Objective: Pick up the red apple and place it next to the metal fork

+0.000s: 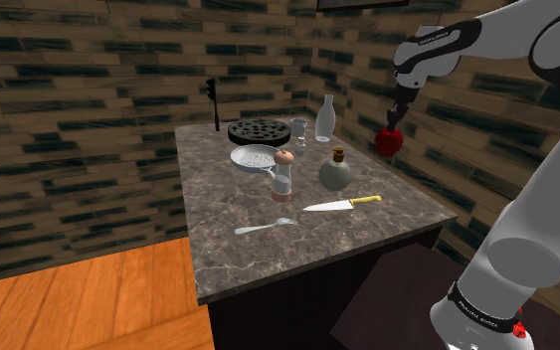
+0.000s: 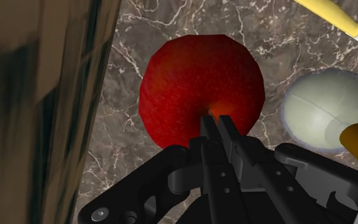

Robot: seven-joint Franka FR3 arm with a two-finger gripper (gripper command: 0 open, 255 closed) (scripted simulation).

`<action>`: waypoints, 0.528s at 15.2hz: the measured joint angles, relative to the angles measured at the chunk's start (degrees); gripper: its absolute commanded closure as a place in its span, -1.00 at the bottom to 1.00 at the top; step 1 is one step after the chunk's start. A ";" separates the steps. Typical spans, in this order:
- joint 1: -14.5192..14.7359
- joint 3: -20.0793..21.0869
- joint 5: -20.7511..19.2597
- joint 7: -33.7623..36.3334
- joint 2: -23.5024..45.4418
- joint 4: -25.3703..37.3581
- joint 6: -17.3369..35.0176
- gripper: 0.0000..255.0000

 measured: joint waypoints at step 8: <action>0.11 0.17 -0.27 0.50 -0.30 5.94 -6.17 1.00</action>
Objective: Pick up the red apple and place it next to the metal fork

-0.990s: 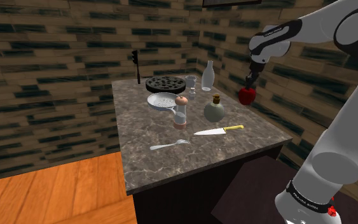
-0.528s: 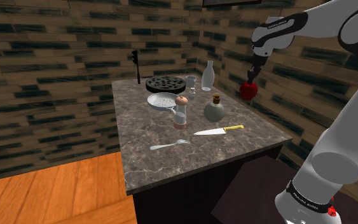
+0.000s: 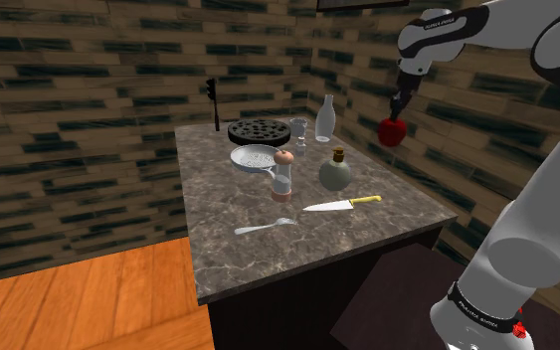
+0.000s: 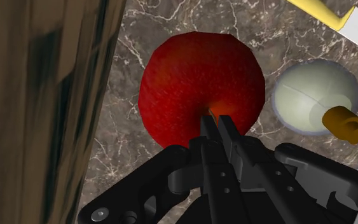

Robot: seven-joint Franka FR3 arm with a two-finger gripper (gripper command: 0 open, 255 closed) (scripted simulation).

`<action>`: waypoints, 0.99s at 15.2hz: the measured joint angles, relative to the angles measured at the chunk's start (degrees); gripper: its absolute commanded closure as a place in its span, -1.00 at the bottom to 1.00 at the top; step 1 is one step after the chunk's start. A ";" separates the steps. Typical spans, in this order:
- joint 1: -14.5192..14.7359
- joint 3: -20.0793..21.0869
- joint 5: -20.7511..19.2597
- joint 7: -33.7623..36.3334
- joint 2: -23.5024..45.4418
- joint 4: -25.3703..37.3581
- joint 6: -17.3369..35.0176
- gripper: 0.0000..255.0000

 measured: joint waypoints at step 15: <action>5.34 8.20 -3.67 14.44 -5.36 -1.84 -2.64 1.00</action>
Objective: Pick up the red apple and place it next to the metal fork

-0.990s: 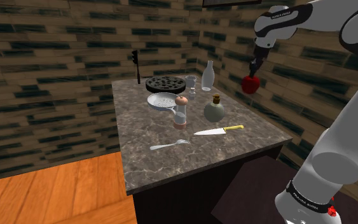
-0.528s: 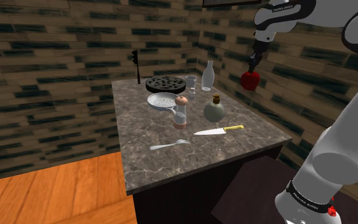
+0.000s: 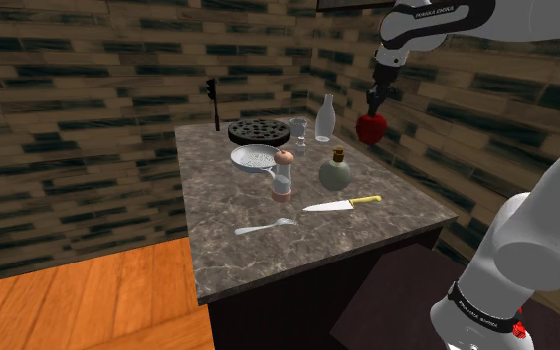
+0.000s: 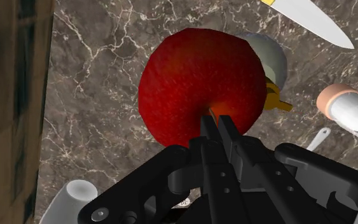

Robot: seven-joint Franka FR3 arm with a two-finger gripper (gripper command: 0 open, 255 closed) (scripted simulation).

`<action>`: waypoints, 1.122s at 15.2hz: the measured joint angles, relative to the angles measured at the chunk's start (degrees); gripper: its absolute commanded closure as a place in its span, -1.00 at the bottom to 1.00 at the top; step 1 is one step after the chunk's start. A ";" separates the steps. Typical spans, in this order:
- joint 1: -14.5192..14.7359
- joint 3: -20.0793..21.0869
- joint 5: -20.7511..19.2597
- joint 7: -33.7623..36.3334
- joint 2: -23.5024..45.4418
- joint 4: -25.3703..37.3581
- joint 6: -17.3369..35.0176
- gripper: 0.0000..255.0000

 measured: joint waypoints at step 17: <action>9.49 13.19 0.41 22.48 4.42 4.31 -0.58 1.00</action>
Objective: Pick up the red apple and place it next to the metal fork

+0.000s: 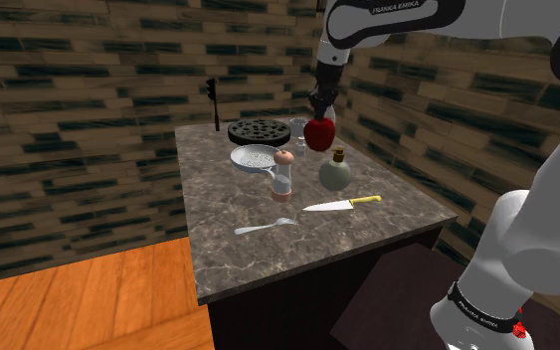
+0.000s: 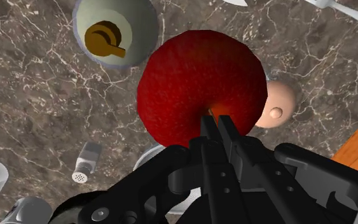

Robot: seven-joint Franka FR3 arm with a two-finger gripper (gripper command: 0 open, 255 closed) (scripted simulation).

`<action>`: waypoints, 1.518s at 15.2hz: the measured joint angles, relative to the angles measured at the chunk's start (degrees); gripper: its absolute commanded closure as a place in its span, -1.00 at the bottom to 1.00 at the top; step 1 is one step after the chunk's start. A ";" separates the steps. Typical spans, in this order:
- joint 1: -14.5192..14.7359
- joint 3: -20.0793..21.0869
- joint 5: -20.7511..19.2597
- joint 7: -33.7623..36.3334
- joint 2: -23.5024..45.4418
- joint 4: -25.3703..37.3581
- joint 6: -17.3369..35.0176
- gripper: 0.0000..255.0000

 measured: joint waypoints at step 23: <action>12.36 10.20 0.77 22.79 33.19 45.30 -13.21 1.00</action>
